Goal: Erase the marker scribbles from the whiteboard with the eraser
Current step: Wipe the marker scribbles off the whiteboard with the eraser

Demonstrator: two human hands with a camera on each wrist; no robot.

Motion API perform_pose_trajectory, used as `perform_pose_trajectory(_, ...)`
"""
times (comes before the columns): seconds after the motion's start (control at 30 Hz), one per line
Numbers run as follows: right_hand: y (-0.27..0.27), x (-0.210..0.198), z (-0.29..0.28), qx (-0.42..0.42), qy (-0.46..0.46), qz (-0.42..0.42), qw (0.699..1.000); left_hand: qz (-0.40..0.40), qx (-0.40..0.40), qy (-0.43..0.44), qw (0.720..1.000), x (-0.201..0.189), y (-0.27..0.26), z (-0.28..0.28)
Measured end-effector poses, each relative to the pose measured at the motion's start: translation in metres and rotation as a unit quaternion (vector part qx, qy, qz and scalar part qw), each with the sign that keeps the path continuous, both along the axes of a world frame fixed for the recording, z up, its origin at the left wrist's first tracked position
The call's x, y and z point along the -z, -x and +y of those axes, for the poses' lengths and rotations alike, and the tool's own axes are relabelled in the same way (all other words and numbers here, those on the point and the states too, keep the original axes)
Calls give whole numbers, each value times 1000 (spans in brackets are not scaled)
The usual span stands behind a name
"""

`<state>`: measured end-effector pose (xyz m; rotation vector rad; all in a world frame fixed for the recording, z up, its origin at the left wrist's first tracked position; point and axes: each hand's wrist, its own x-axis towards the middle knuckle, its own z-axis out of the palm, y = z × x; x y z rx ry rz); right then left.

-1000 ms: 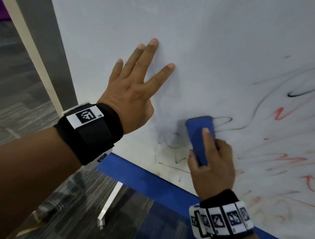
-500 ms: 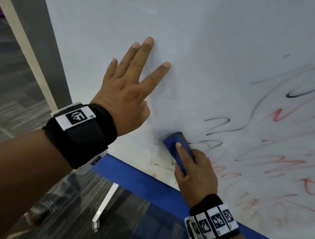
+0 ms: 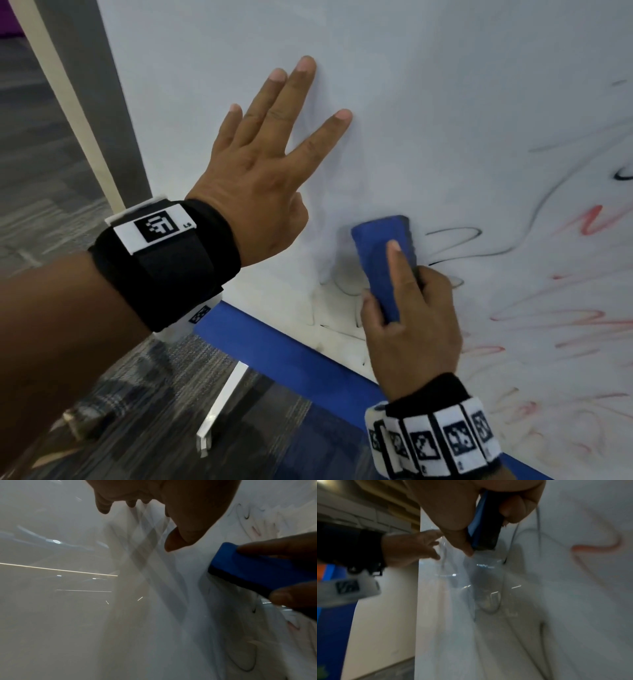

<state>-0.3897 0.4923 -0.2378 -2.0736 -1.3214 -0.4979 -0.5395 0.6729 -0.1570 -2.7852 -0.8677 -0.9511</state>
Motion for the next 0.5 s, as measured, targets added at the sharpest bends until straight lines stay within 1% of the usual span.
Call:
perform_pose_trajectory(0.03,4,11,6,-19,48,3,999,-2,1,1,1000,1,0,0)
perform_pose_trajectory(0.1,15,44,10,-53,190,-16,980,-9,1,6,1000,1,1,0)
perform_pose_trajectory(0.13,16,58,7,-58,234,-26,970,-10,3,7,1000,2,1,0)
perform_pose_trajectory(0.17,13,61,3,-55,242,-27,968,-10,6,6,1000,2,1,0)
perform_pose_trajectory(0.2,11,55,0,-45,218,-14,975,-8,8,4,1000,3,2,0)
perform_pose_trajectory(0.23,9,45,-2,-36,168,-2,985,-8,9,1,1000,3,2,1)
perform_pose_trajectory(0.3,5,25,-4,-20,40,-9,999,-7,10,-8,1000,5,3,3)
perform_pose_trajectory(0.33,3,19,-1,-14,1,-14,1000,-7,11,-14,1000,6,4,4)
perform_pose_trajectory(0.37,3,20,4,-15,-8,-16,1000,-7,11,-19,1000,7,4,5)
perform_pose_trajectory(0.4,5,27,10,-21,21,-13,999,-8,10,-21,1000,9,3,6)
perform_pose_trajectory(0.43,7,43,13,-33,90,-12,995,-7,9,-21,1000,10,3,6)
perform_pose_trajectory(0.5,8,88,7,-62,239,-32,969,-6,10,-21,1000,11,3,6)
